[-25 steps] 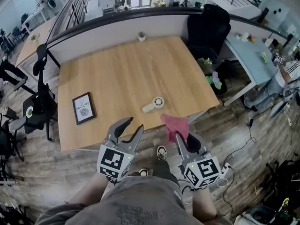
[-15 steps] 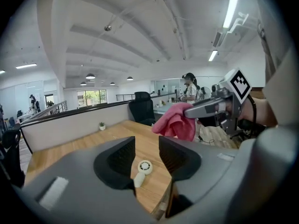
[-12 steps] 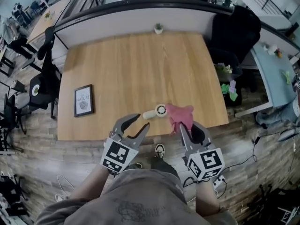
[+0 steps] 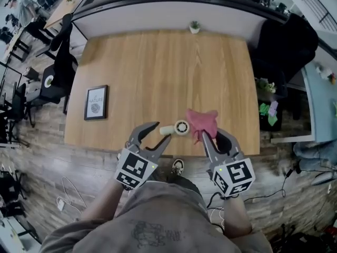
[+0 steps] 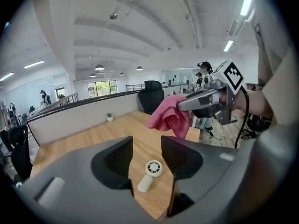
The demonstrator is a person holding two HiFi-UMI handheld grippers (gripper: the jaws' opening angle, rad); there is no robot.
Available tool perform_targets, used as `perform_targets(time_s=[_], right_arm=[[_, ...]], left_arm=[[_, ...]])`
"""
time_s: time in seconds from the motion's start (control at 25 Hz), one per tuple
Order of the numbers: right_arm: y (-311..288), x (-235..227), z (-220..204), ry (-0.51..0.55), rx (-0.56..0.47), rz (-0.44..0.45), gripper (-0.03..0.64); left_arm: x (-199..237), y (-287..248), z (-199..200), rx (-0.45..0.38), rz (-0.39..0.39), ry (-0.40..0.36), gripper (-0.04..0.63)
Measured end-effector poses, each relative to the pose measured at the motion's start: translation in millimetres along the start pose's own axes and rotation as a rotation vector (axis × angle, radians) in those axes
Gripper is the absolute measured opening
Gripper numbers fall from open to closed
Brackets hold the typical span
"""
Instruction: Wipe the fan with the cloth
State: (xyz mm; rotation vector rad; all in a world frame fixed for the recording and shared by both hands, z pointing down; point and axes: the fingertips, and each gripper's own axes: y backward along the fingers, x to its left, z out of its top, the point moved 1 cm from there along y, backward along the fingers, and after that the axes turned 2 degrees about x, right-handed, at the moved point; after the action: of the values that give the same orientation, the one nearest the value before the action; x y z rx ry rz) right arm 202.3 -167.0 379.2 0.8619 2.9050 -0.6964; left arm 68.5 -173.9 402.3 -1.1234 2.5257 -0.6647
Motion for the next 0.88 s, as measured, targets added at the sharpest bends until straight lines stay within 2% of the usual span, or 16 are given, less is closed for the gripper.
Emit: perform_targets(time_s=[0.4,0.64,0.88], right_arm=[[-10.5,-12.5,-19.8,-0.076,0.046,-0.020,0.081],[-25.5,-15.1,-42.5,-0.109,0.116,-0.039,0.081],[-51.7,-10.6,-76.2,-0.157,0.186,-0.051,0.081]], left_arm=[[1.6,-12.3,-19.1,0.063,-0.053,-0.046,0.193],[0.9,-28.9,-56.0,0.157,-0.114,-0.112,0.209],[2.3,-52.0,-102.7,0.239,-0.155,-0.128,0.209]])
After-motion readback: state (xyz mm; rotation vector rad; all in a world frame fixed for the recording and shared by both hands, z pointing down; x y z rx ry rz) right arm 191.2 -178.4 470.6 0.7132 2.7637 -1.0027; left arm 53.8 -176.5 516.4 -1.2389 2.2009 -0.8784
